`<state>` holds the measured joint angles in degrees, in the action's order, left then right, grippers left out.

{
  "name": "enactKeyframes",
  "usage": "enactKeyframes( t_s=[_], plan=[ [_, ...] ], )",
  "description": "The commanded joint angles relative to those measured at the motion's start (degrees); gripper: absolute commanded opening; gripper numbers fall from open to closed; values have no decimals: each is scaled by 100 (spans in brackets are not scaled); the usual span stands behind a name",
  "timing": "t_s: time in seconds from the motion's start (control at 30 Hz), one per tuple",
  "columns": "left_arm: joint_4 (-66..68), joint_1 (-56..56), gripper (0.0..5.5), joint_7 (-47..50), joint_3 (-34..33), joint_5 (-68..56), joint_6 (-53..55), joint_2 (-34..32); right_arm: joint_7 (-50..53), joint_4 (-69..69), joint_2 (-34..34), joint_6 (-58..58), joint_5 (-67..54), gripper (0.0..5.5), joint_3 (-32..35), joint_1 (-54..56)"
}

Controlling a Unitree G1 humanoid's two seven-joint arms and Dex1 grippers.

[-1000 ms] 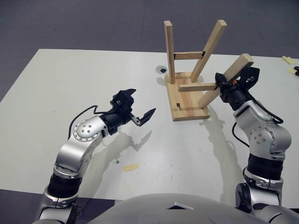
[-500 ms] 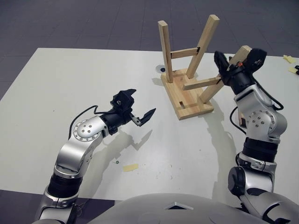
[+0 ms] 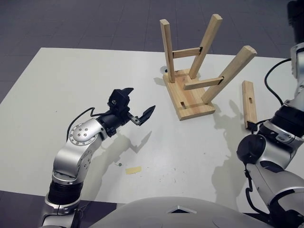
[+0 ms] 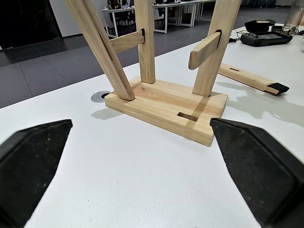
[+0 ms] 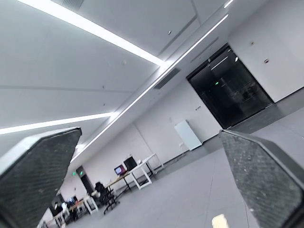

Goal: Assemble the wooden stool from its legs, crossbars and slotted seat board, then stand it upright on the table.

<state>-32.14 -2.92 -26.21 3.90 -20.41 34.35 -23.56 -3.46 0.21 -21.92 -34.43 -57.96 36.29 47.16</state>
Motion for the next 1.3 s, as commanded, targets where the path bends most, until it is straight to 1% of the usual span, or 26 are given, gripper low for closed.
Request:
enactKeyframes(
  t_s=[0.03, 0.23, 0.3, 0.4, 0.5, 0.57, 0.63, 0.7, 0.83, 0.97, 1.13, 1.3],
  plan=[
    [28, -45, 540, 55, -17, -6, 72, 16, 53, 131, -197, 88, 3, 539, 80, -24],
    [26, -52, 540, 98, -32, -9, 66, 40, 198, 416, -428, 390, 232, 539, 345, -226],
    [25, -43, 540, 125, -48, 2, 55, 47, 213, 590, -555, 614, 426, 539, 446, -293],
    [74, -86, 540, 151, -57, 2, 48, 80, 126, 964, -763, 980, 978, 539, 417, -614],
    [155, -178, 540, 176, -27, 64, 16, 90, 51, 1106, -847, 1129, 1484, 539, 286, -1172],
    [107, -165, 540, 189, -54, 31, 49, 81, -56, 965, -855, 1018, 1686, 539, 145, -1641],
    [61, -80, 540, 208, -63, 34, 48, 54, -395, 870, -929, 1022, 2013, 539, -161, -2200],
    [63, -13, 540, 240, -36, 83, 28, 41, -545, 1000, -966, 864, 2189, 539, -293, -2591],
    [45, 27, 540, 300, -3, 110, 26, 82, -736, 1139, -1094, 423, 2709, 539, -807, -3254],
    [43, 31, 540, 340, 6, 133, 27, 74, -828, 996, -1140, -276, 2928, 539, -1241, -3495],
    [47, -5, 540, 366, 47, 164, 32, 76, -888, 1070, -1228, -894, 3202, 539, -1558, -3544],
    [-34, 141, 540, 430, 44, 201, 26, 75, -672, 1208, -1186, -1275, 3429, 465, -1563, -3351]
  ],
)
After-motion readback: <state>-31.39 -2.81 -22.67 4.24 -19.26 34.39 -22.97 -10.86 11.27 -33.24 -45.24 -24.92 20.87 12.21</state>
